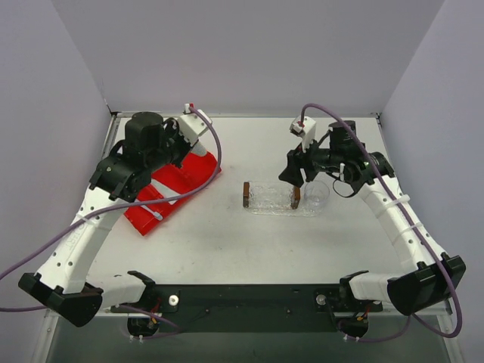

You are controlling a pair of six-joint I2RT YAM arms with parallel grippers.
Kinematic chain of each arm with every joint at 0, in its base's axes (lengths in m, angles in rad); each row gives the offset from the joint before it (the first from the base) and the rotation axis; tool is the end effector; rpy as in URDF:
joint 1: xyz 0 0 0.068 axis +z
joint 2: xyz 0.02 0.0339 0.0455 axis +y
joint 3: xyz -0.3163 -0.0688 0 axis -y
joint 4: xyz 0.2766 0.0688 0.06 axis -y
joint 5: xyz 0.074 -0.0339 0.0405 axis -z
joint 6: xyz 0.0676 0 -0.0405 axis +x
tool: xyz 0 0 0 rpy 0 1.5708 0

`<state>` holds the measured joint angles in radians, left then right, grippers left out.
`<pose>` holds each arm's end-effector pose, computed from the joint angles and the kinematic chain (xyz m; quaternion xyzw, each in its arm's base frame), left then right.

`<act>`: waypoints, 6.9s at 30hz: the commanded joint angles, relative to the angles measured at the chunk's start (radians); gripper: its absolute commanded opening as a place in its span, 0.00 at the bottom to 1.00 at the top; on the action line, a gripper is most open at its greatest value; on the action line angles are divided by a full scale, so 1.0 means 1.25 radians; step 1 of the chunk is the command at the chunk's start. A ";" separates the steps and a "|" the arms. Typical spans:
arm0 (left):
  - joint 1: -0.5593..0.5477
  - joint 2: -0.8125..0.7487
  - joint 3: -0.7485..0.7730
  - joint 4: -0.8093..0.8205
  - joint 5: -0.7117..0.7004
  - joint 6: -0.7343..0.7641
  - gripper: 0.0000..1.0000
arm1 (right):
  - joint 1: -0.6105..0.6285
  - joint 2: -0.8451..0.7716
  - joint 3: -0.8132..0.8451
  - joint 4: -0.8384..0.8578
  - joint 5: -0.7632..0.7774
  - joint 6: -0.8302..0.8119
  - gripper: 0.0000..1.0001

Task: Prepare toiletry sets of a toothbrush and toothpaste on the tray

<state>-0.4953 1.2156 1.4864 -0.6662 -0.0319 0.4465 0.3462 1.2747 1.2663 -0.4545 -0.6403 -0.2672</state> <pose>0.2572 -0.1365 0.4873 0.3696 0.7456 -0.0003 0.5545 0.2869 0.1464 0.4165 -0.4015 0.7196 0.2872 0.4884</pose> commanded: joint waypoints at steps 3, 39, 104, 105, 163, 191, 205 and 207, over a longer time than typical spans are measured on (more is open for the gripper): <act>-0.001 0.035 0.139 -0.132 0.283 -0.069 0.00 | 0.000 -0.015 0.104 -0.011 -0.271 -0.032 0.53; -0.149 0.506 0.612 -0.349 0.320 -0.004 0.00 | -0.155 -0.275 -0.206 -0.023 0.079 0.028 0.52; -0.185 0.549 0.468 -0.229 0.278 -0.020 0.00 | -0.206 -0.290 -0.241 -0.014 0.037 0.031 0.52; -0.187 0.549 0.465 -0.228 0.279 -0.021 0.00 | -0.205 -0.291 -0.241 -0.016 0.037 0.031 0.52; -0.187 0.558 0.417 -0.186 0.289 -0.026 0.00 | -0.216 -0.293 -0.246 -0.016 0.028 0.036 0.52; -0.187 0.570 0.405 -0.175 0.295 -0.028 0.00 | -0.222 -0.292 -0.247 -0.017 0.021 0.038 0.52; -0.187 0.576 0.389 -0.165 0.299 -0.027 0.00 | -0.225 -0.293 -0.249 -0.017 0.019 0.037 0.52; -0.187 0.577 0.385 -0.163 0.299 -0.027 0.00 | -0.225 -0.293 -0.249 -0.018 0.019 0.037 0.52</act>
<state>-0.7250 1.9316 1.9736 -0.9253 0.3130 0.4217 0.0711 0.9245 0.9619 -0.4900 -0.5915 -0.2283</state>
